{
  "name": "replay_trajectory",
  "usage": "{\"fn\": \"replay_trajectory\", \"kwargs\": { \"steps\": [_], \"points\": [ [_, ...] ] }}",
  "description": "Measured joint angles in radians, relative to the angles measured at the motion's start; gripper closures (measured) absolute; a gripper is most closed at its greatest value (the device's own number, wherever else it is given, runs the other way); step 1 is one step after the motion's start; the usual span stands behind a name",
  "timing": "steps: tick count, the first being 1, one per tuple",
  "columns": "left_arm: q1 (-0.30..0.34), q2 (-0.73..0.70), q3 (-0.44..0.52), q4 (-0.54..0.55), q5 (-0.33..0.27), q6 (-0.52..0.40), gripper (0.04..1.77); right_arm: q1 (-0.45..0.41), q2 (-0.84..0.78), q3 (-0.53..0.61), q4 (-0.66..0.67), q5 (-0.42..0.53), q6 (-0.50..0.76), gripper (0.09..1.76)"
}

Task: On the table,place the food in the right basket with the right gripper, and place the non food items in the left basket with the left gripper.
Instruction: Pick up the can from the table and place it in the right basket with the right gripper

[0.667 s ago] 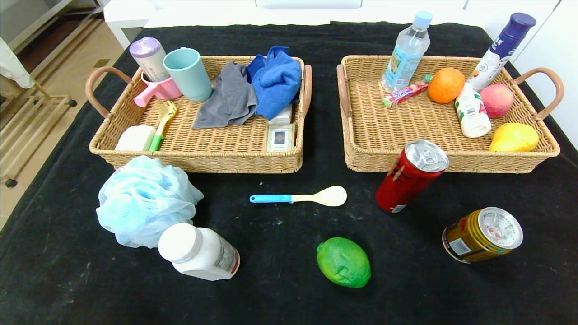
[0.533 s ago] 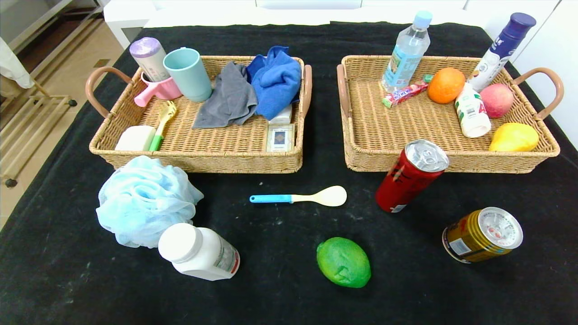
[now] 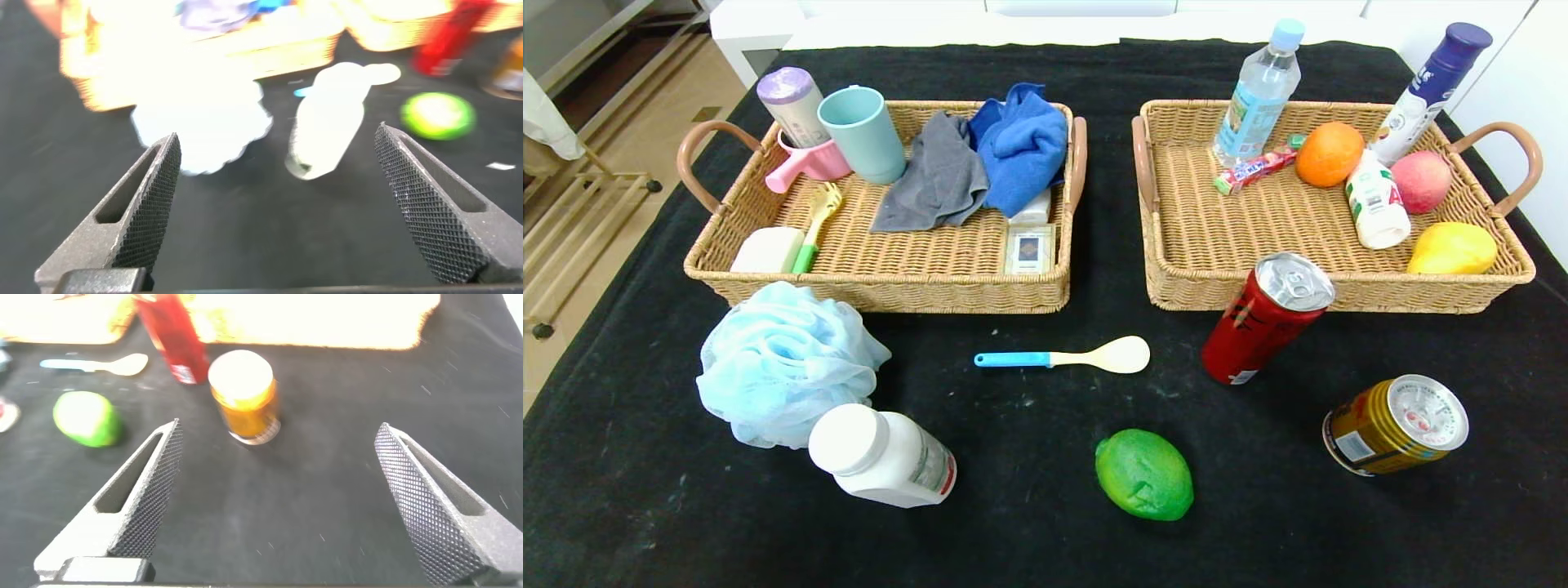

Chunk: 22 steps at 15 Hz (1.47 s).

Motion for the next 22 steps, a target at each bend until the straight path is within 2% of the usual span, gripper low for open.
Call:
{"fn": "replay_trajectory", "kwargs": {
  "steps": [3,4,7,11,14,18,22],
  "points": [
    [-0.036,0.133,-0.082,-0.011,-0.126,0.018,0.09,0.001,0.124,-0.097,0.0,0.071,-0.018,0.14],
    [-0.044,0.175,-0.111,-0.011,-0.145,0.026,0.09,0.001,0.163,-0.128,0.0,0.086,-0.023,0.14],
    [-0.133,0.296,-0.203,-0.01,-0.16,0.037,0.09,0.004,0.259,-0.188,0.003,0.158,-0.04,0.14],
    [-0.271,0.426,-0.263,-0.011,-0.158,0.041,0.09,0.042,0.377,-0.211,0.003,0.161,-0.047,0.14],
    [-0.304,0.517,-0.278,-0.01,-0.153,0.094,0.09,0.15,0.456,-0.246,0.003,0.048,-0.045,0.14],
    [-0.337,0.56,-0.284,-0.013,-0.137,0.102,0.09,0.344,0.556,-0.287,-0.001,-0.155,-0.039,0.14],
    [-0.343,0.587,-0.341,-0.012,-0.135,0.103,0.09,0.38,0.607,-0.311,0.0,-0.161,-0.039,0.14]
  ]
}}
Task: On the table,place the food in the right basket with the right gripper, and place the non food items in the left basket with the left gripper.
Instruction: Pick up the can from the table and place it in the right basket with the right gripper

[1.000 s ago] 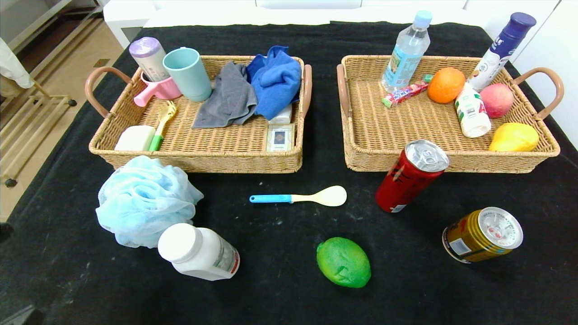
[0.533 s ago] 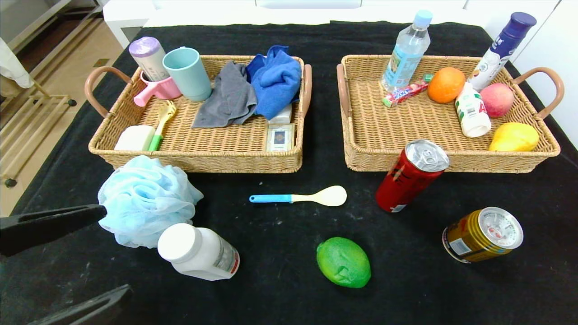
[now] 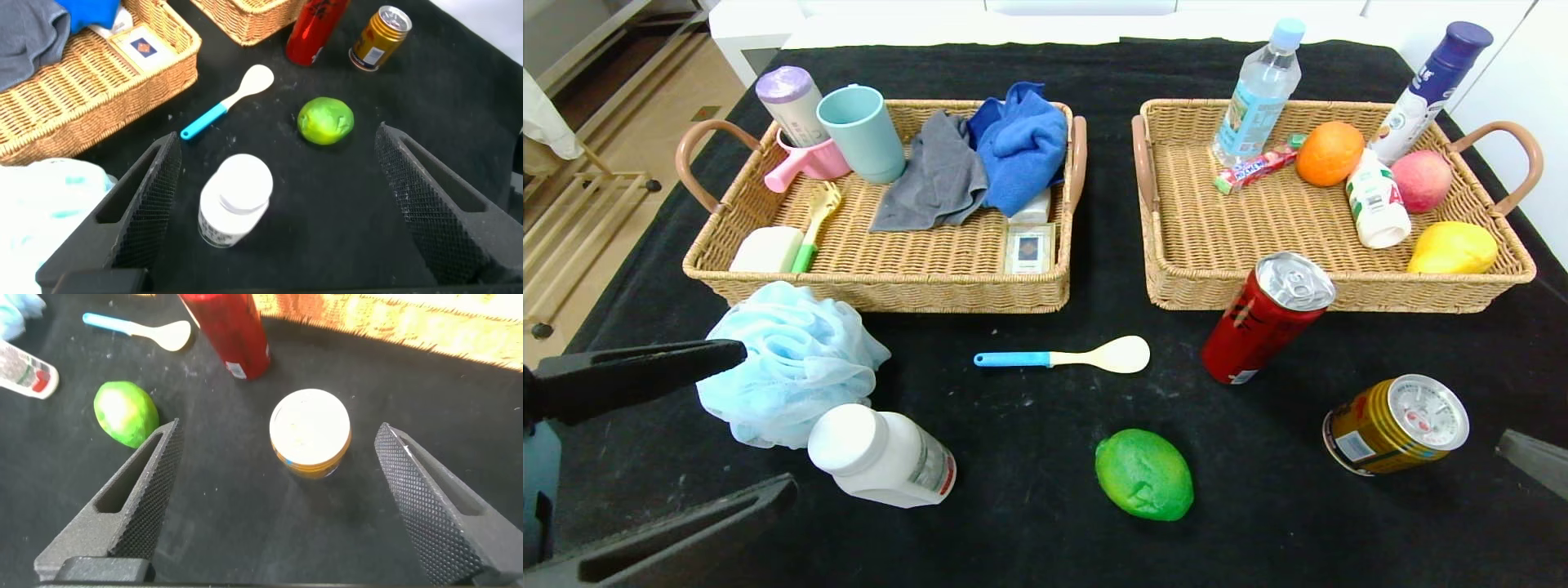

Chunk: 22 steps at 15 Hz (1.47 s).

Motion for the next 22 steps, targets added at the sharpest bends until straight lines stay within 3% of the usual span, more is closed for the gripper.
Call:
{"fn": "replay_trajectory", "kwargs": {
  "steps": [6,9,13,17,22],
  "points": [
    [-0.009,0.046,-0.011,-0.004,0.002,-0.001,0.09,0.016,0.021,-0.016,0.01,-0.051,-0.007,0.14],
    [-0.01,0.051,-0.01,-0.003,0.003,-0.001,0.09,0.017,0.042,-0.057,0.076,-0.13,-0.001,0.14],
    [-0.01,0.05,-0.009,-0.004,0.003,-0.001,0.09,0.016,0.115,-0.211,0.305,-0.226,0.076,0.14],
    [-0.01,0.047,-0.024,-0.003,0.003,0.0,0.09,0.03,0.244,-0.415,0.543,-0.252,0.244,0.14],
    [-0.01,0.043,-0.006,-0.003,0.003,0.0,0.09,0.067,0.415,-0.562,0.669,-0.255,0.299,0.14]
  ]
}}
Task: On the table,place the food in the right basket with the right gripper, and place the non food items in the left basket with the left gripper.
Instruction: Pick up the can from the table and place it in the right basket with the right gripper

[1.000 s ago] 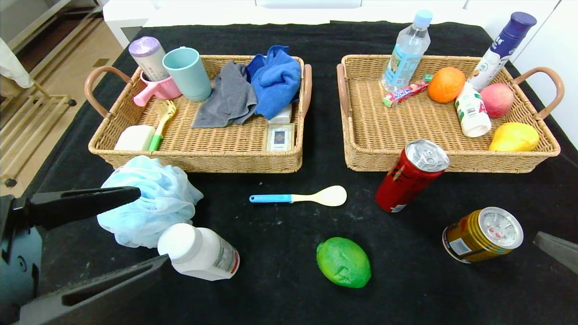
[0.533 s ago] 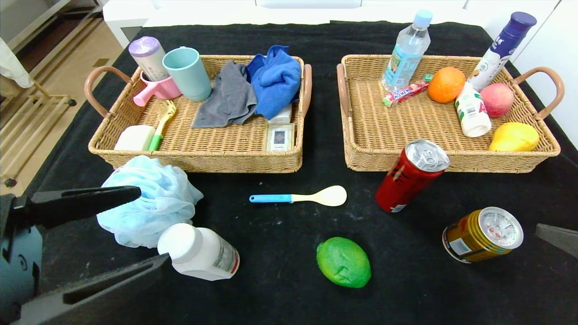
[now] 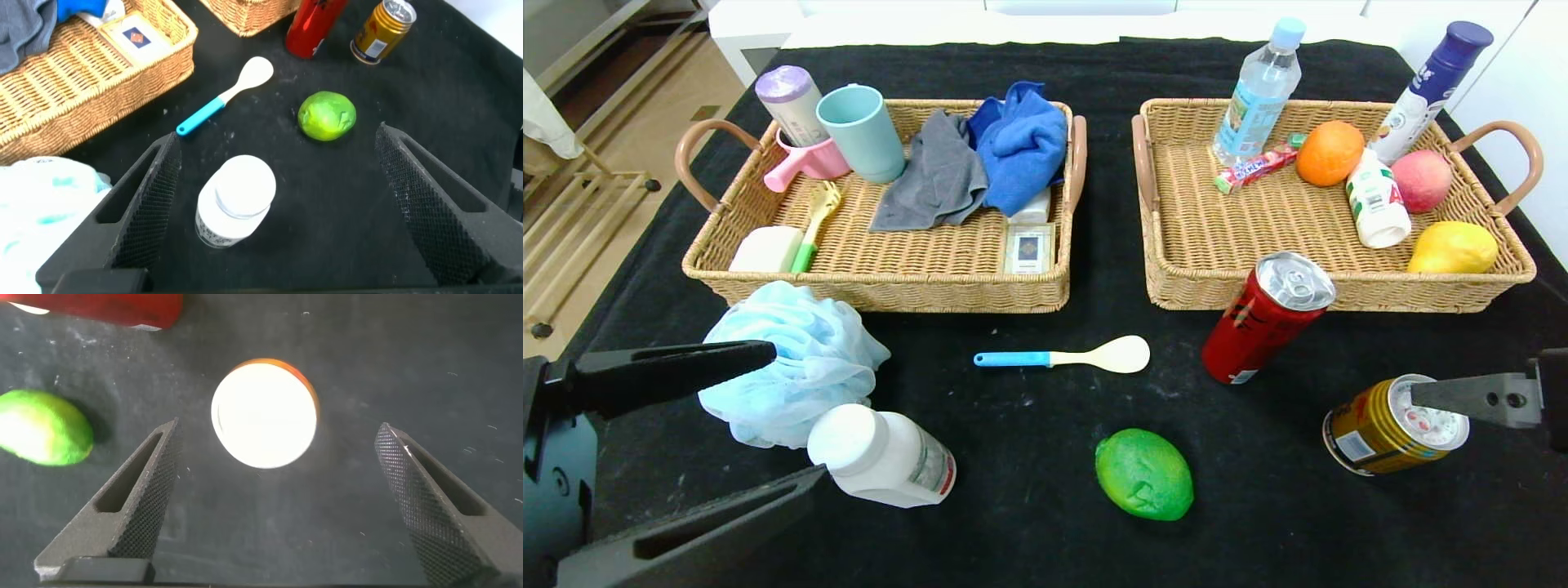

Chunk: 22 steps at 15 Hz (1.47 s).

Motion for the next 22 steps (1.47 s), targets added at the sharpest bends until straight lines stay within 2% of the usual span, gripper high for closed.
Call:
{"fn": "replay_trajectory", "kwargs": {
  "steps": [4,10,22],
  "points": [
    [0.0,-0.003,0.001,-0.001,0.001,0.003,0.09,0.01,0.098,-0.022,0.0,-0.051,0.023,0.14],
    [0.0,-0.017,0.0,0.0,0.001,0.014,0.09,0.01,0.202,-0.031,-0.004,-0.054,0.059,0.14],
    [0.001,-0.051,0.0,-0.002,0.006,0.018,0.09,0.001,0.261,-0.01,-0.02,-0.058,0.098,0.14]
  ]
}}
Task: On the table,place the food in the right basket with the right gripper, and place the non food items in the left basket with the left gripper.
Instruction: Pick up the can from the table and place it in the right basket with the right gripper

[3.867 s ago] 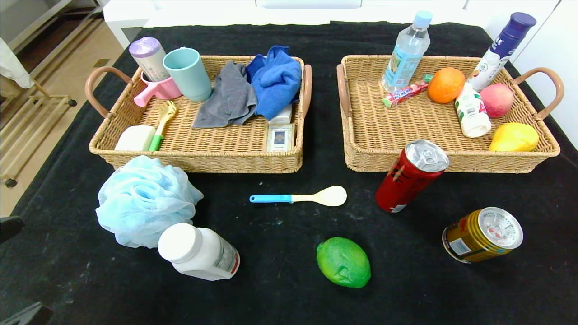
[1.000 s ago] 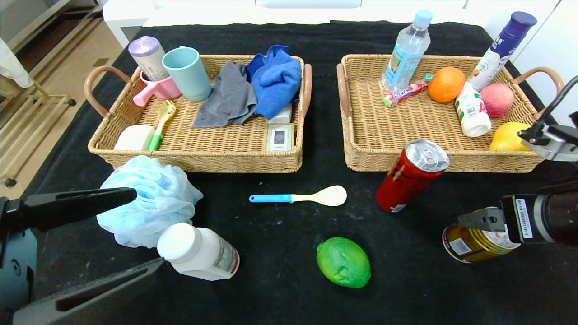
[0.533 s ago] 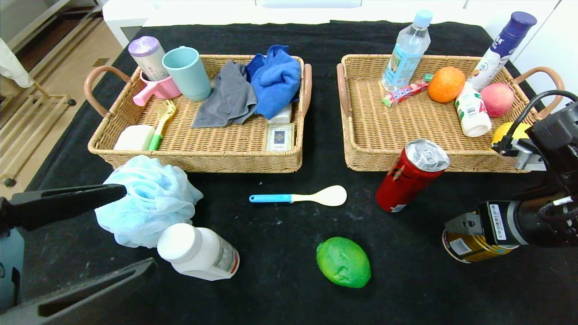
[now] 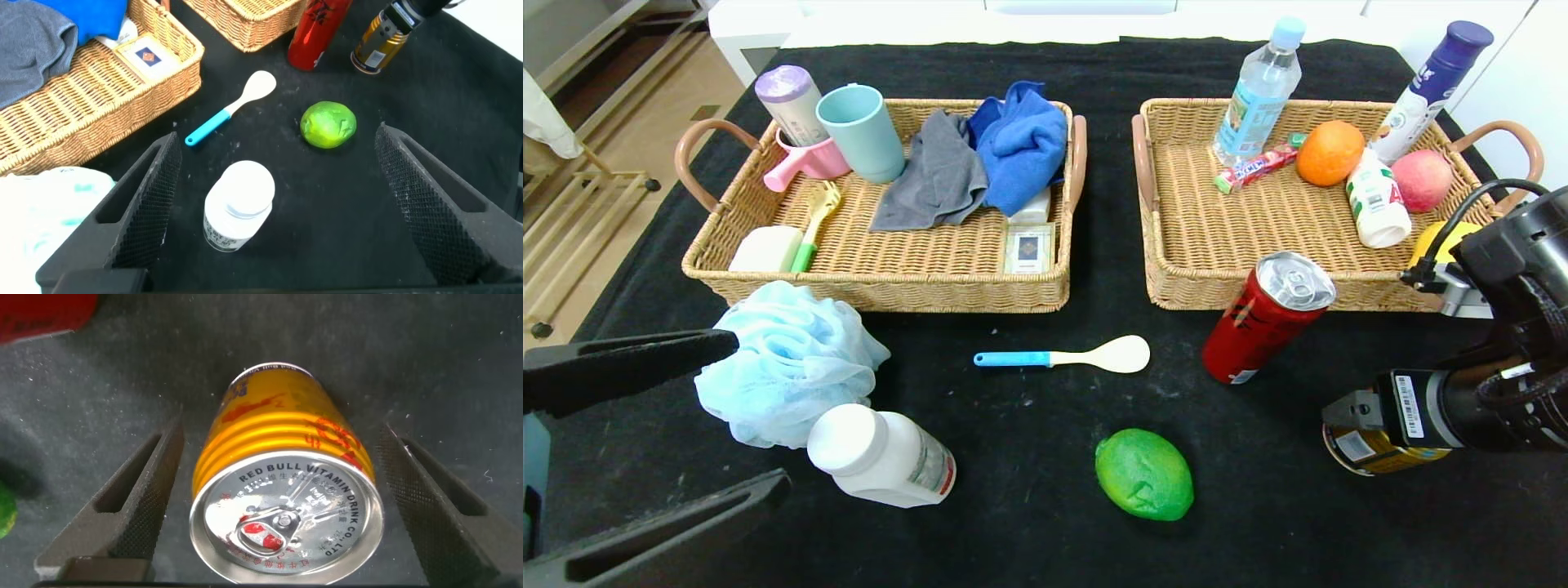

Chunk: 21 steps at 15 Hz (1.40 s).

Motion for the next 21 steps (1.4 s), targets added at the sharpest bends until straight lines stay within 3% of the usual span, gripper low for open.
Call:
{"fn": "replay_trajectory", "kwargs": {
  "steps": [4,7,8,21],
  "points": [
    [-0.001,-0.002,0.001,0.0,0.0,0.001,0.09,0.004,0.005,0.003,-0.001,0.0,0.001,0.14],
    [-0.001,-0.003,0.001,0.0,0.0,0.003,0.09,0.002,0.007,0.013,-0.001,0.0,0.001,0.6],
    [-0.001,-0.004,0.001,0.0,0.0,0.004,0.09,0.001,0.008,0.013,-0.001,0.001,0.001,0.63],
    [-0.001,-0.009,0.003,0.0,0.0,0.005,0.09,0.024,-0.035,0.014,0.005,0.004,-0.004,0.64]
  ]
}}
